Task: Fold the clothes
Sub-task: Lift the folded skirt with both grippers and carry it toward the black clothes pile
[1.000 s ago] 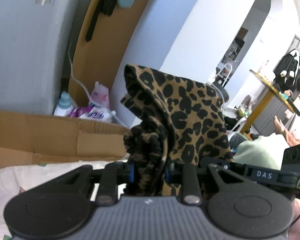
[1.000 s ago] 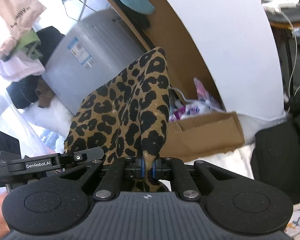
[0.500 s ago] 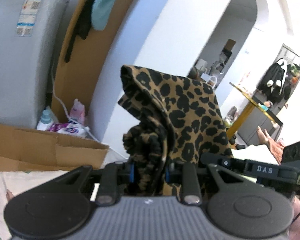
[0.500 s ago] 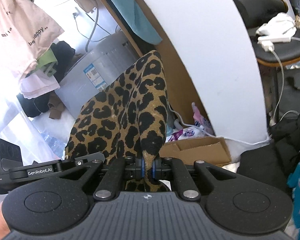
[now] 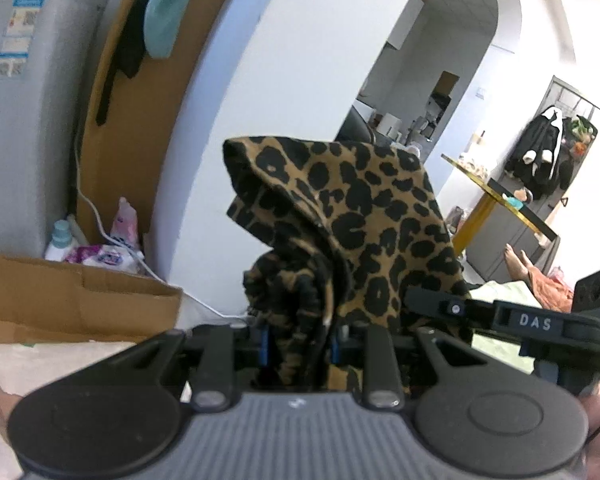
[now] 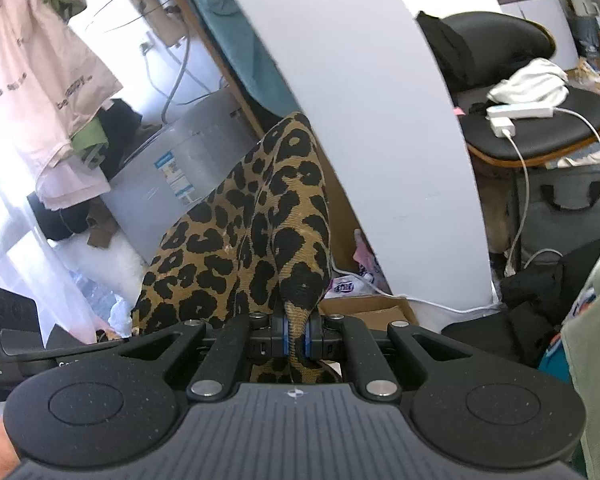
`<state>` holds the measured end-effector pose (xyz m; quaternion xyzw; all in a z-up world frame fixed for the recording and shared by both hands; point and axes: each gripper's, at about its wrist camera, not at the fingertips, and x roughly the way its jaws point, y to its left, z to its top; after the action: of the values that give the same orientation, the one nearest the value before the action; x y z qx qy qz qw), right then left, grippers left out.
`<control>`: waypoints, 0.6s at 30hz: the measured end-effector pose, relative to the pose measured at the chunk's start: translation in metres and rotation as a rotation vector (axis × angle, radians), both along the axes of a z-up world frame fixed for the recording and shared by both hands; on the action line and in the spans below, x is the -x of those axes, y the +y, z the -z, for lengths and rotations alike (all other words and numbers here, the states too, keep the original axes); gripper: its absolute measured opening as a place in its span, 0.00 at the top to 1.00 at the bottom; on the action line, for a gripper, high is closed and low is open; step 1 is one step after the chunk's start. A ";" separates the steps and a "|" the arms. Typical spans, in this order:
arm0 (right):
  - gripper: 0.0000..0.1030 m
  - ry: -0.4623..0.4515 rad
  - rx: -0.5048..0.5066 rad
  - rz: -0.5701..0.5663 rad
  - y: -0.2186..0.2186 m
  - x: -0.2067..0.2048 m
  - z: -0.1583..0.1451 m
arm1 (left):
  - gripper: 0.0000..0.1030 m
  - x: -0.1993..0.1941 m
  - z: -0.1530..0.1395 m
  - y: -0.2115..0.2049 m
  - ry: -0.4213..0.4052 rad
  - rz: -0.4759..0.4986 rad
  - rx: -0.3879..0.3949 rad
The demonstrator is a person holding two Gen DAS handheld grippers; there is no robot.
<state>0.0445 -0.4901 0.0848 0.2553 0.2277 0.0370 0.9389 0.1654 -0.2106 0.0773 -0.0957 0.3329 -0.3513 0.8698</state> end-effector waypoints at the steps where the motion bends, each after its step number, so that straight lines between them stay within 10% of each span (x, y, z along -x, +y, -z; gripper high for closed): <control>1: 0.94 0.002 -0.001 0.007 -0.004 0.002 0.007 | 0.73 0.000 0.006 -0.005 0.001 0.008 -0.001; 18: 0.94 0.117 0.060 0.181 -0.059 0.006 0.163 | 0.73 -0.027 0.169 -0.083 0.044 0.184 -0.073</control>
<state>0.0388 -0.5493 -0.0782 0.2484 0.2590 -0.0696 0.9308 0.1923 -0.2936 -0.0912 -0.0407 0.3721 -0.4150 0.8292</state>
